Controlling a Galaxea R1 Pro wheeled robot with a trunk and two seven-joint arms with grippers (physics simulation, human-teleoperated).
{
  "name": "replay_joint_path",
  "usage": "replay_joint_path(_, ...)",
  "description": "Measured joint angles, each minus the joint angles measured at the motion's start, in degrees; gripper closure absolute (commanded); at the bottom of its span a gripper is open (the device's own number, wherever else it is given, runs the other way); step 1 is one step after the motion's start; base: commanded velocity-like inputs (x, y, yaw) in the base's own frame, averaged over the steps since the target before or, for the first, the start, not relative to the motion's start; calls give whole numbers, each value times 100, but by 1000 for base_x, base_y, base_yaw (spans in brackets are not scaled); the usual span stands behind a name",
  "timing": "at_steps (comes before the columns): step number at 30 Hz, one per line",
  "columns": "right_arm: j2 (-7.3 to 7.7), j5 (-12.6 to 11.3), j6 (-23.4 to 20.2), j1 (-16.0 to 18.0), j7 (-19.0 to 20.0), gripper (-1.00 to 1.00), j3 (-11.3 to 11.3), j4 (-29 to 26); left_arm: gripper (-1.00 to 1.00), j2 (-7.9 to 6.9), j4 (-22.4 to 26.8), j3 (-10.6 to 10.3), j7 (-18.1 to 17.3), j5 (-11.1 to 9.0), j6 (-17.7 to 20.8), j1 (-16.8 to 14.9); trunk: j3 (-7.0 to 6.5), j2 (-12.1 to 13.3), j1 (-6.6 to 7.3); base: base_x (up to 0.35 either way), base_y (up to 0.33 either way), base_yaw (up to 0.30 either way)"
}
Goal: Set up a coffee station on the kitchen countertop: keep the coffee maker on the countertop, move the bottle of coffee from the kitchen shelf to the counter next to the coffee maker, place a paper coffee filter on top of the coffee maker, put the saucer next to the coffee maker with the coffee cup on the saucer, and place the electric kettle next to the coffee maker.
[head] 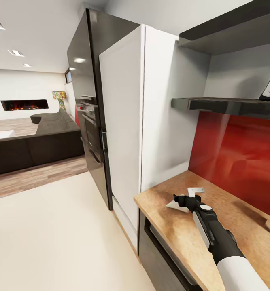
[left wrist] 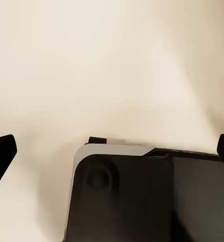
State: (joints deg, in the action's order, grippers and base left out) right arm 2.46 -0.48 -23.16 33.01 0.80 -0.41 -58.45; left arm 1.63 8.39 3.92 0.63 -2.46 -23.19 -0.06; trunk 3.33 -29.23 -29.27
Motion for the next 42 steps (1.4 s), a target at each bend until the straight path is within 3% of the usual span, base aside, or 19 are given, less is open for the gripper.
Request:
replay_joint_path(21, 0, -20, 44, 0, 8, -100, 1, 75, -100, 3, 0, -6, 0, 2, 0, -2, 0, 0, 0, 23, 0, 0)
replay_joint_path(29, 0, -17, 763, 0, 8, -100, 1, 624, -100, 2, 0, -6, 0, 2, 0, -2, 0, 0, 0, 1, 0, 0)
replay_joint_path(42, 0, -15, 948, 1, 8, -100, 1, 748, -100, 0, 0, -6, 0, -1, 0, -2, 0, 0, 0, 0, 0, 0)
